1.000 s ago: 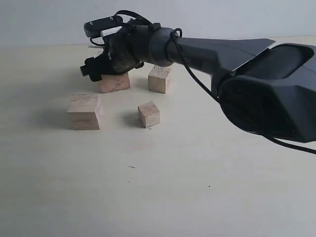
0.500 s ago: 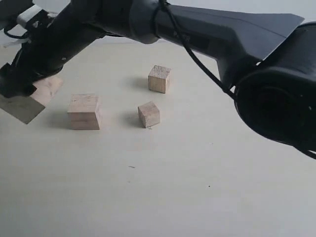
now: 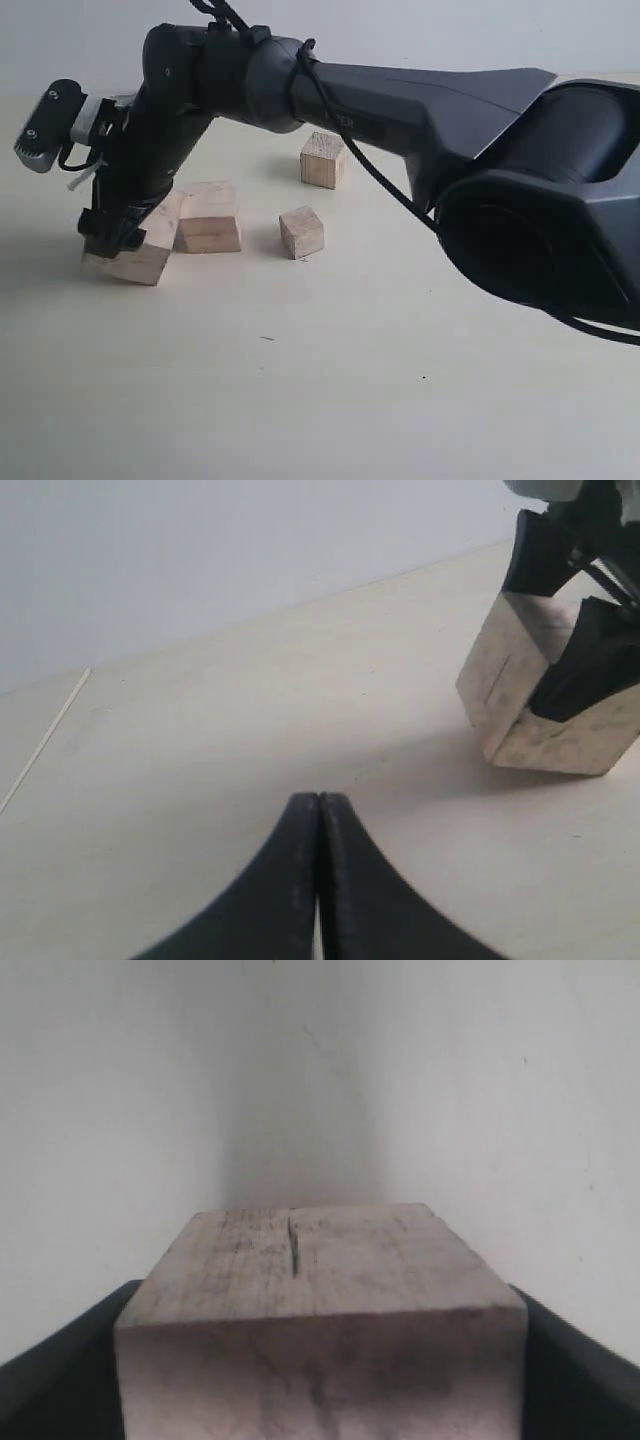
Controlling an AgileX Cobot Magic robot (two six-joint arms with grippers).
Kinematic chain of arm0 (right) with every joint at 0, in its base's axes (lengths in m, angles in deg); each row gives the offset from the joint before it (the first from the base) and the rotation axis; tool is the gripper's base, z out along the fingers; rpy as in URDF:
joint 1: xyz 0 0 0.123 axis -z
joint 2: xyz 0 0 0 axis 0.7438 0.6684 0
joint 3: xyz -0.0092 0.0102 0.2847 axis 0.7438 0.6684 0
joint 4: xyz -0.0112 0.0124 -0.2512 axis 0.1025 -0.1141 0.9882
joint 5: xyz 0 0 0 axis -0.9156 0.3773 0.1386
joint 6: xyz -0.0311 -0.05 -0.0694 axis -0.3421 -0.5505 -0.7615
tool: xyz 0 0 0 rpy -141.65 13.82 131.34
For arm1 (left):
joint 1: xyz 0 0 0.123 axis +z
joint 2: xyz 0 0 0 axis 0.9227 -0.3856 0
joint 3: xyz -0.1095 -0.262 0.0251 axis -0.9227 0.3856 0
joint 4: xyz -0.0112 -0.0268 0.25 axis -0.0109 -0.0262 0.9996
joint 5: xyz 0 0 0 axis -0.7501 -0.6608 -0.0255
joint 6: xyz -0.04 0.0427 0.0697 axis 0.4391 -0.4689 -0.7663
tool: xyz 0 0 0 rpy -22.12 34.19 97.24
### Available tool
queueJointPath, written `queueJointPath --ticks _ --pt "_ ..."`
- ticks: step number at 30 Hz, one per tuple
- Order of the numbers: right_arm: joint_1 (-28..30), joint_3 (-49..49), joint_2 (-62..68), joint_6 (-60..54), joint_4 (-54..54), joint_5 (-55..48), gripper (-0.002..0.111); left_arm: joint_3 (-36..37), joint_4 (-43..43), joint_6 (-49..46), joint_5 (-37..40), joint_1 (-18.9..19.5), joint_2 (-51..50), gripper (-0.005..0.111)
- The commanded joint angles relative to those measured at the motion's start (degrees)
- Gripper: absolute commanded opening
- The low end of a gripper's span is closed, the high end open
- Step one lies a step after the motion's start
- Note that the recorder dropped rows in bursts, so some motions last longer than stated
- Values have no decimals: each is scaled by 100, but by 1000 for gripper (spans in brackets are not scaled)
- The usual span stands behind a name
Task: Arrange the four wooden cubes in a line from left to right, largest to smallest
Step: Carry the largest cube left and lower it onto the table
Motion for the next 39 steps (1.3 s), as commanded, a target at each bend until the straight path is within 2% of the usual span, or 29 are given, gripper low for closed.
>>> queueJointPath --ticks 1,8,18,30,33,36,38,39 --pt "47 -43 -190 374 844 -461 0 2 5 29 -77 -38 29 0" --pt "95 -43 -303 171 1072 -1062 0 2 5 29 -77 -38 29 0" --pt "95 -43 -82 214 1094 -383 0 2 5 29 -77 -38 29 0" --pt "95 -43 107 396 1218 -587 1 2 5 29 -77 -38 29 0" --pt "95 -43 107 396 1055 -600 12 2 5 29 -77 -38 29 0" --pt "95 -43 107 254 869 -649 33 2 5 29 -77 -38 29 0" --pt "95 -43 107 -39 831 -676 52 2 5 29 -77 -38 29 0" --pt "95 -43 107 -39 819 -692 71 2 5 29 -77 -38 29 0"
